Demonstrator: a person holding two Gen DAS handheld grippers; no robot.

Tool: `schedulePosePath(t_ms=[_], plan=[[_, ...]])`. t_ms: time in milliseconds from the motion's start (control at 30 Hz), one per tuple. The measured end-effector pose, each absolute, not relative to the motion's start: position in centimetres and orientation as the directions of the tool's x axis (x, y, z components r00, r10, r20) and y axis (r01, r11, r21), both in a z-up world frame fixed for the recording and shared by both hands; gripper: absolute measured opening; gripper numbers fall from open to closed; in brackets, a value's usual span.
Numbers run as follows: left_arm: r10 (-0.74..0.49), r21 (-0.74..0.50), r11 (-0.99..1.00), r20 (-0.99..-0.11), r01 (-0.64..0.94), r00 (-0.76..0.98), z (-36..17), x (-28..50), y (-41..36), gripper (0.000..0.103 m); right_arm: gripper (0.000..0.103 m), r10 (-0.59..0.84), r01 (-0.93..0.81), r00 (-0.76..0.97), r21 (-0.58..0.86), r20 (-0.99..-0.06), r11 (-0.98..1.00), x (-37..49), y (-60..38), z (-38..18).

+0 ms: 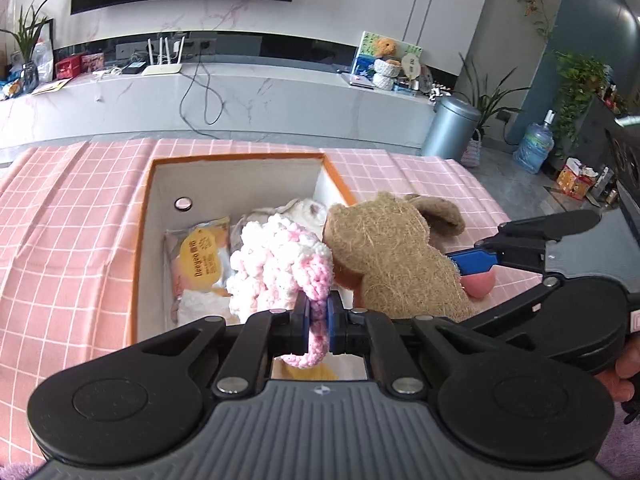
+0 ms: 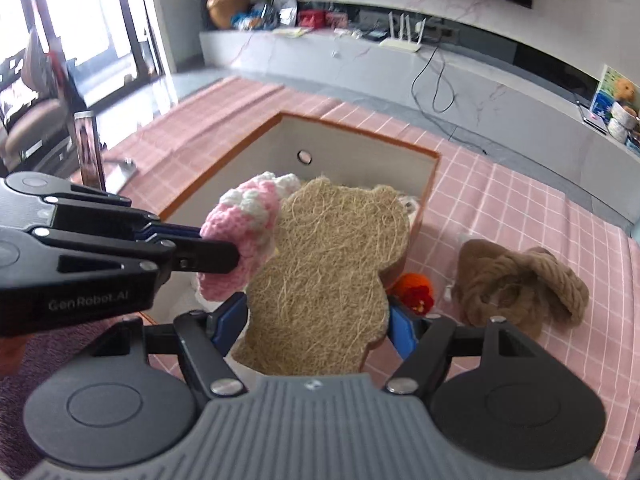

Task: Organize soft objects
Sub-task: 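Carry the knit hat with the left tool while the right tool carries the sponge over the box, then lower the hat and sponge into the box and open both tools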

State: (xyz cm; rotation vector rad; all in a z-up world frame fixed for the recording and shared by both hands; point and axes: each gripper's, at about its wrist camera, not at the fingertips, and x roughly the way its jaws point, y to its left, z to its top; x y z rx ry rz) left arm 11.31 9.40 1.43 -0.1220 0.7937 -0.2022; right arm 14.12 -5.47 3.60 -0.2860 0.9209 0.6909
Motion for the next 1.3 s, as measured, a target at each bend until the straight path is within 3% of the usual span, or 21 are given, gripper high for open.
schedulePosePath(t_ms=[133,533,1067,1200,1300], plan=[[-0.225,-0.201,0.973,-0.704,0.115,0.673,0.4,11.6,11.0,0.008,0.072,0.32,-0.67,0.399,-0.035,-0.859,0.741,15.7,-2.8,1.8],[-0.241,-0.232,0.967,-0.705,0.104,0.667,-1.0,12.1,12.8,0.008,0.073,0.089,-0.787,0.472,-0.373,-0.877,0.492,15.9,2.4,-1.3],[-0.261,-0.237,0.963,-0.697,0.129,0.668,-0.5,11.7,12.7,0.009,0.089,0.152,-0.765,0.516,-0.373,-0.843,0.525,16.4,1.1,1.0],[-0.312,-0.286,0.946,-0.685,0.15,0.659,0.0,11.4,12.7,0.009,0.087,0.219,-0.706,0.565,-0.328,-0.796,0.628,16.8,-1.1,3.2],[-0.362,-0.335,0.927,-0.676,0.17,0.642,0.1,11.2,12.1,0.009,0.085,0.215,-0.621,0.666,-0.37,-0.715,0.691,16.3,-2.4,4.1]])
